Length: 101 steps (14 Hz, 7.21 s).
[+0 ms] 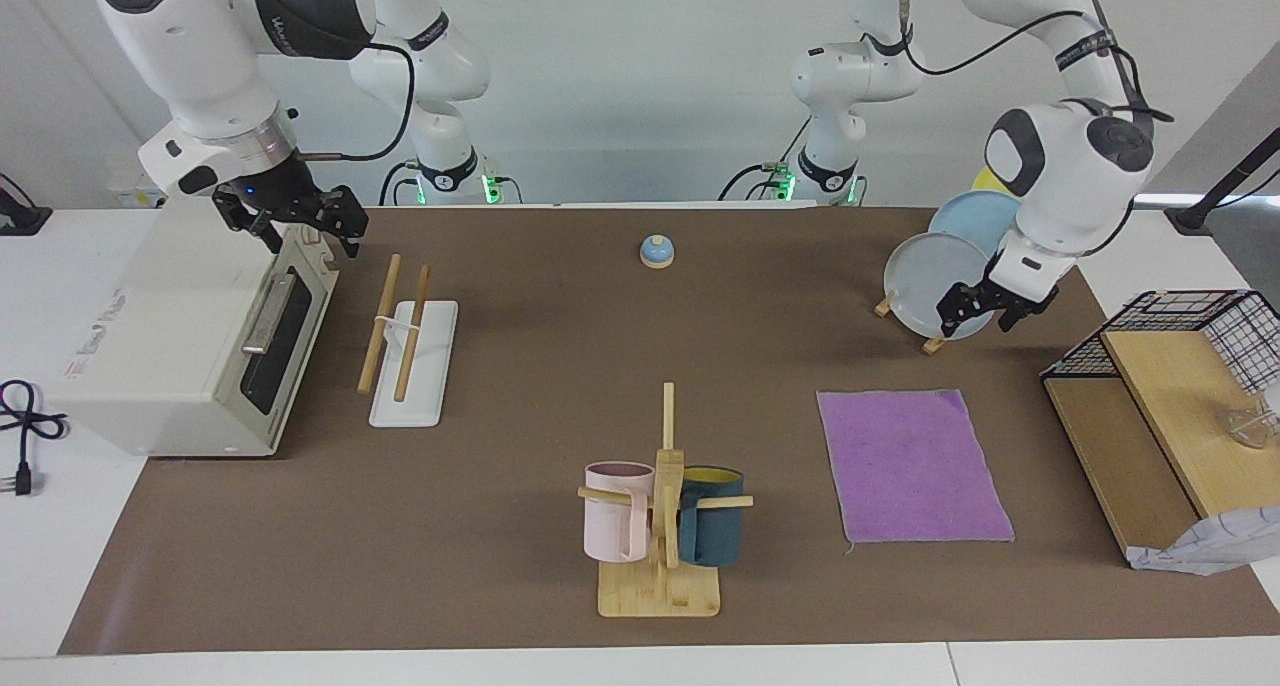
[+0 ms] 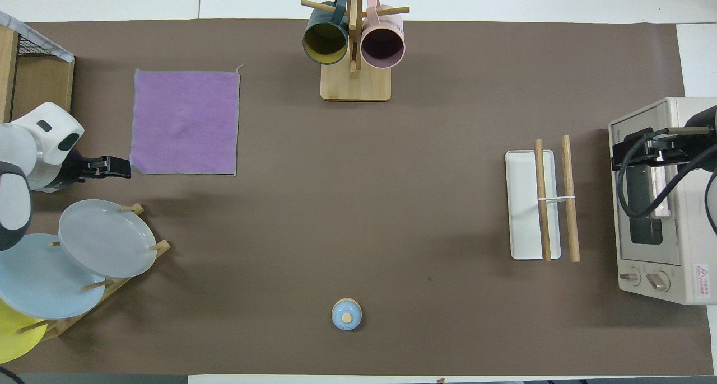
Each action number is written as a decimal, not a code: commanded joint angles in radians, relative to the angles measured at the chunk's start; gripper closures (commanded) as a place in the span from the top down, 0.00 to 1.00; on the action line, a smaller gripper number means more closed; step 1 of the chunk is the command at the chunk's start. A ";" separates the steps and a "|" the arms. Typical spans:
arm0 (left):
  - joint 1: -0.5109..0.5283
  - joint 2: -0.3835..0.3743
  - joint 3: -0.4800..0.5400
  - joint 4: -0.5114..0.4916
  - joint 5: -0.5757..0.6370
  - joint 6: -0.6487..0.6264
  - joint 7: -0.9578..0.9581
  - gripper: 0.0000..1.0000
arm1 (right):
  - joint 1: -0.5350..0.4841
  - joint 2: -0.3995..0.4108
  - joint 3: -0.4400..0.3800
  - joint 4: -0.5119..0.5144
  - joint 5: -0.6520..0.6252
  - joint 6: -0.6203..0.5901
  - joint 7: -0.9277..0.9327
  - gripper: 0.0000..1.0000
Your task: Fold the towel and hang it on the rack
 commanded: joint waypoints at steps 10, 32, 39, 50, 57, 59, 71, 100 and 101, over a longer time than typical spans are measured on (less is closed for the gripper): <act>0.033 0.193 -0.002 0.024 -0.099 0.198 -0.076 0.58 | -0.017 -0.011 0.009 -0.008 0.025 -0.005 -0.026 1.00; 0.030 0.201 -0.002 0.044 -0.108 0.182 -0.064 0.00 | -0.017 -0.011 0.009 -0.008 0.025 -0.005 -0.026 1.00; -0.160 0.134 -0.013 0.136 0.164 -0.022 0.019 0.00 | -0.017 -0.011 0.009 -0.008 0.025 -0.005 -0.026 1.00; -0.444 0.206 -0.016 0.085 0.355 0.019 -0.153 0.00 | -0.017 -0.011 0.009 -0.008 0.025 -0.005 -0.026 1.00; -0.336 0.143 -0.016 0.110 0.130 -0.009 -0.136 1.00 | -0.017 -0.011 0.009 -0.008 0.025 -0.005 -0.026 1.00; -0.274 0.140 -0.014 0.138 0.010 -0.001 -0.074 1.00 | -0.017 -0.011 0.009 -0.008 0.025 -0.005 -0.024 1.00; -0.128 0.230 -0.016 0.073 -0.464 0.169 0.254 0.96 | -0.017 -0.011 0.009 -0.008 0.025 -0.005 -0.026 1.00; -0.125 0.245 -0.016 0.075 -0.507 0.151 0.226 0.00 | -0.019 -0.011 0.009 -0.008 0.025 -0.005 -0.026 1.00; -0.115 0.242 -0.014 0.098 -0.510 0.117 0.200 0.00 | -0.019 -0.011 0.009 -0.008 0.025 -0.005 -0.026 1.00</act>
